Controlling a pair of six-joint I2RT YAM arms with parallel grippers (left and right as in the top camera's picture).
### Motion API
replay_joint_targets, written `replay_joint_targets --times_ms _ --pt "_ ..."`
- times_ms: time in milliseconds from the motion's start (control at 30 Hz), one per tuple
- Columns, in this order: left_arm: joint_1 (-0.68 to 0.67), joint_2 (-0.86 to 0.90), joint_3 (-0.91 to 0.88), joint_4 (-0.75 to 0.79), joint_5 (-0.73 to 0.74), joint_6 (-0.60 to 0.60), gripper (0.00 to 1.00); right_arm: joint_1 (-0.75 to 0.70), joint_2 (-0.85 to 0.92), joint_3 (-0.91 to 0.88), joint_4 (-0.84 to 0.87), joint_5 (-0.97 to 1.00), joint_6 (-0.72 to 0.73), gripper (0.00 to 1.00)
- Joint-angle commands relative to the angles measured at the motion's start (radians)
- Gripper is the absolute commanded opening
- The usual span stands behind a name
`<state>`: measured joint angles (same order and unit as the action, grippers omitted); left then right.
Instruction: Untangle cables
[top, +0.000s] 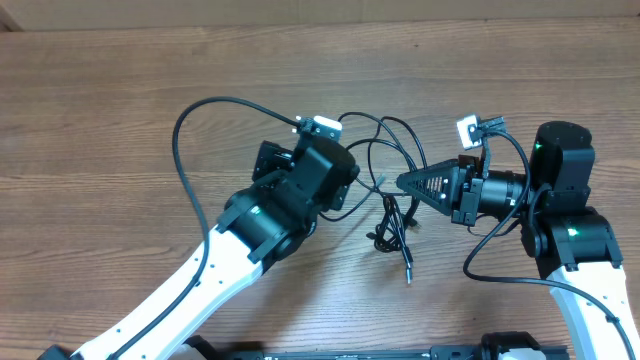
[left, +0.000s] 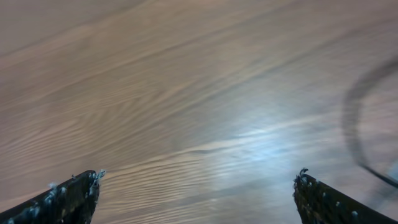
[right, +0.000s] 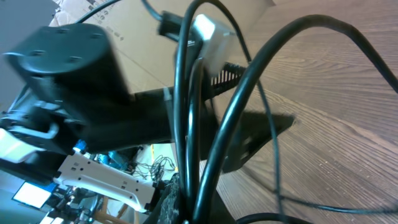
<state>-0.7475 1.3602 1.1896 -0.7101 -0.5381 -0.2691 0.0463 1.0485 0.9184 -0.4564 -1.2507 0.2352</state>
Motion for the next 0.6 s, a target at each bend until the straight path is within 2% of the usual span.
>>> replay_joint_targets --times_ms 0,167,267,333,400,567 --pt "0.023 0.005 0.019 -0.001 -0.175 -0.095 1.00 -0.003 -0.005 0.018 0.010 -0.016 0.001 0.04" --pt "0.088 0.005 0.019 -0.013 -0.153 -0.152 1.00 -0.003 -0.005 0.018 0.010 -0.007 0.001 0.04" --pt "0.121 0.005 0.019 -0.023 0.005 -0.134 0.98 -0.003 -0.005 0.018 0.006 0.043 0.003 0.04" --pt "0.123 0.005 0.019 -0.023 0.111 -0.074 0.99 -0.003 -0.005 0.018 0.006 0.089 0.035 0.04" --pt "0.123 0.005 0.019 -0.023 0.298 0.072 0.99 -0.003 -0.005 0.018 0.006 0.189 0.130 0.04" --pt "0.123 0.005 0.019 -0.027 0.600 0.286 0.84 -0.003 -0.005 0.018 0.005 0.349 0.346 0.04"
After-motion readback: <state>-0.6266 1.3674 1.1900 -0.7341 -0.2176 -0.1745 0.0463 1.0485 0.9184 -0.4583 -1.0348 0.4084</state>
